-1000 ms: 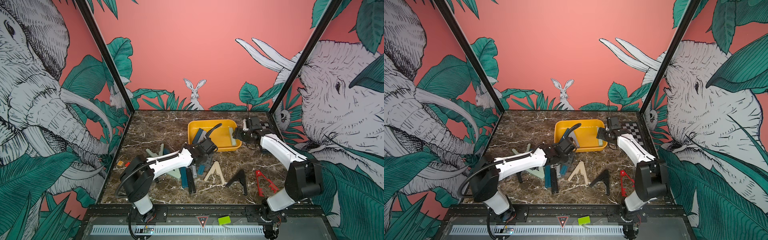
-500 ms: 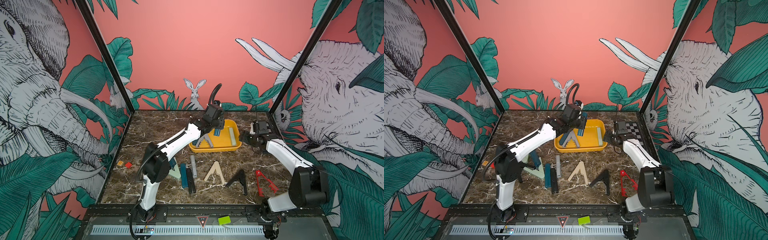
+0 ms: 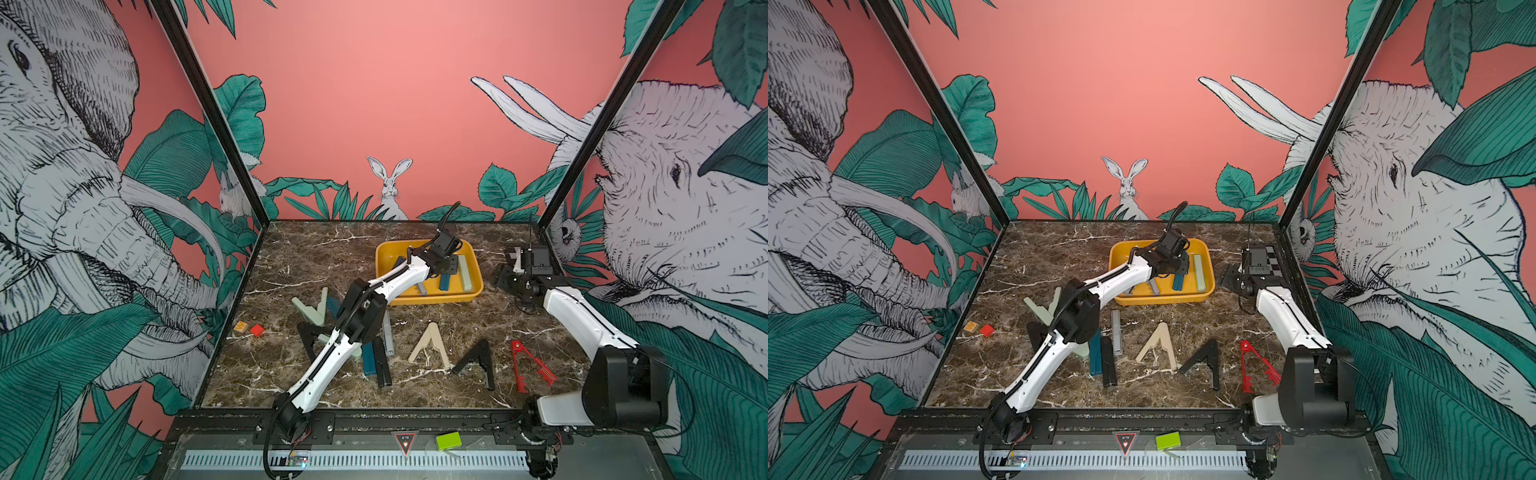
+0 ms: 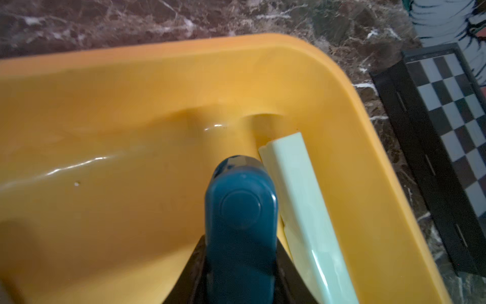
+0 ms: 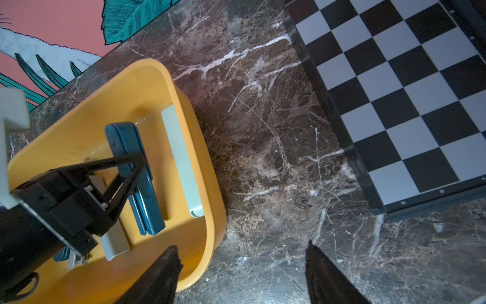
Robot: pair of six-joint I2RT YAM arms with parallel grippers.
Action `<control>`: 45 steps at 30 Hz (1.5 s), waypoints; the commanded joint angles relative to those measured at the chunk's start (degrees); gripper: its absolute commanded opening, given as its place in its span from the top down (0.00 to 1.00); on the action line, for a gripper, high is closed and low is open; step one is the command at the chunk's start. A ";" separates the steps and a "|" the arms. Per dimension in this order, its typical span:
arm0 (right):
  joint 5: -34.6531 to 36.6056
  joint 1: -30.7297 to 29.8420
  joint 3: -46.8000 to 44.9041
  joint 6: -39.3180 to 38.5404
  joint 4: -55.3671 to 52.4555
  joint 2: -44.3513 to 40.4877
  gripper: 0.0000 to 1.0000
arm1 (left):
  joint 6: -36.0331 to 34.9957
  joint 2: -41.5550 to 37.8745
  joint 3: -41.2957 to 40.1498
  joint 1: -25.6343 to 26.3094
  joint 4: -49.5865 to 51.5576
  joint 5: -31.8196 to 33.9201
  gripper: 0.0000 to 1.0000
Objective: Put the pruning pliers into the storage box
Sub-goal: Pick up the pruning pliers from the center of the board, then place the pruning pliers in the storage box.
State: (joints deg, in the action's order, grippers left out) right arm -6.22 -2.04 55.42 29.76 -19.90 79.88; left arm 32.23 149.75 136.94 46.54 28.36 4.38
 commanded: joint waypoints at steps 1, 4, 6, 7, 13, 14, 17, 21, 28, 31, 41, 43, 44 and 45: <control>-0.90 0.97 -0.57 -1.00 1.44 -1.07 0.27 | 3.23 -0.25 2.98 -0.40 3.04 0.34 0.87; -1.57 1.58 -1.06 -1.02 1.53 -1.29 0.27 | 3.87 0.91 2.98 -0.62 3.50 0.11 0.83; -1.68 1.87 -1.31 -1.02 1.76 -1.41 0.27 | 4.48 1.24 2.98 -0.71 3.44 -0.40 0.79; -1.70 2.03 -1.45 -1.03 1.77 -1.56 0.27 | 4.57 1.24 2.98 -0.75 3.31 -0.64 0.75; -2.35 2.65 -1.81 -0.95 1.94 -1.44 0.27 | 4.10 3.20 3.31 -0.75 3.97 -1.62 0.56; -2.39 2.74 -1.83 -0.93 2.03 -1.47 0.27 | 3.79 3.71 3.73 -0.75 4.55 -1.73 0.55; -2.86 3.09 -2.11 -0.84 2.23 -1.61 0.27 | 3.02 5.36 4.89 -0.75 7.08 -1.43 0.49; -3.34 3.47 -2.66 -0.71 2.49 -1.96 0.27 | 2.42 6.30 5.09 -0.75 8.85 -0.80 0.47; -3.96 4.33 -3.73 -0.34 2.67 -2.36 0.27 | 1.72 5.31 4.55 -0.67 10.44 -0.35 0.58; -4.77 4.83 -4.09 0.16 3.09 -2.09 0.27 | 1.11 4.80 3.39 -0.66 10.72 1.02 0.72; -5.23 5.64 -4.53 0.22 2.96 -2.86 0.27 | 3.46 5.01 3.26 -1.24 10.11 0.31 0.91; -5.47 5.65 -4.53 0.20 2.92 -2.80 0.27 | 5.09 4.71 3.24 -1.37 9.30 -0.35 0.79; -5.56 5.59 -4.60 0.18 2.97 -2.79 0.27 | 5.83 4.54 3.27 -1.45 8.53 -0.73 0.74; -5.65 5.64 -4.64 0.17 3.04 -2.78 0.27 | 6.66 4.39 3.24 -1.46 7.99 -0.73 0.72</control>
State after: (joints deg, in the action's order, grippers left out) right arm -11.42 3.40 51.18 29.82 -17.82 78.35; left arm 35.35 154.30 141.69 45.60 32.38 4.73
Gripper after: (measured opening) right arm 0.732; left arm 0.333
